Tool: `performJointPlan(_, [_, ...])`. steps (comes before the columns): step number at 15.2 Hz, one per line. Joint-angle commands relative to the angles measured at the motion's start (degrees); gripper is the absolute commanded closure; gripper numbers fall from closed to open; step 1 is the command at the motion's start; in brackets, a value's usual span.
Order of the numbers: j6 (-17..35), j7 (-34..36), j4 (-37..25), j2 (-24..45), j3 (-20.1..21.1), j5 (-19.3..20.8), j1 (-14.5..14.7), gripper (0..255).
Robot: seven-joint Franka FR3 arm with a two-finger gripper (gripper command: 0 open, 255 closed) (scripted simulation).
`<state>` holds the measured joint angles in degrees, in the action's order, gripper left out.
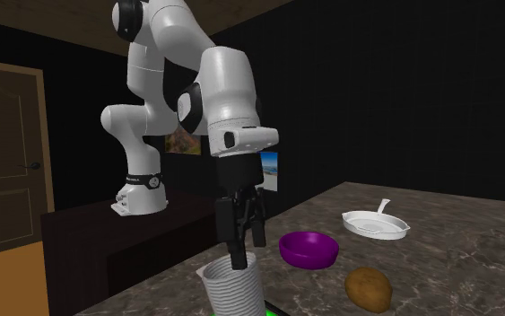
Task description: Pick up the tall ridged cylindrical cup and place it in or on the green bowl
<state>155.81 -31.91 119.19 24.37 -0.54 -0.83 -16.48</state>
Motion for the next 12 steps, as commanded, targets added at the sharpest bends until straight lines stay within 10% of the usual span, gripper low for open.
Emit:
performJointPlan(1, [-1.23, 0.03, 0.62, -1.86, -0.03, 0.04, 0.02, 0])
performJointPlan(12, [-4.90, 0.11, 1.95, -6.86, -0.12, 0.16, 0.08, 0])
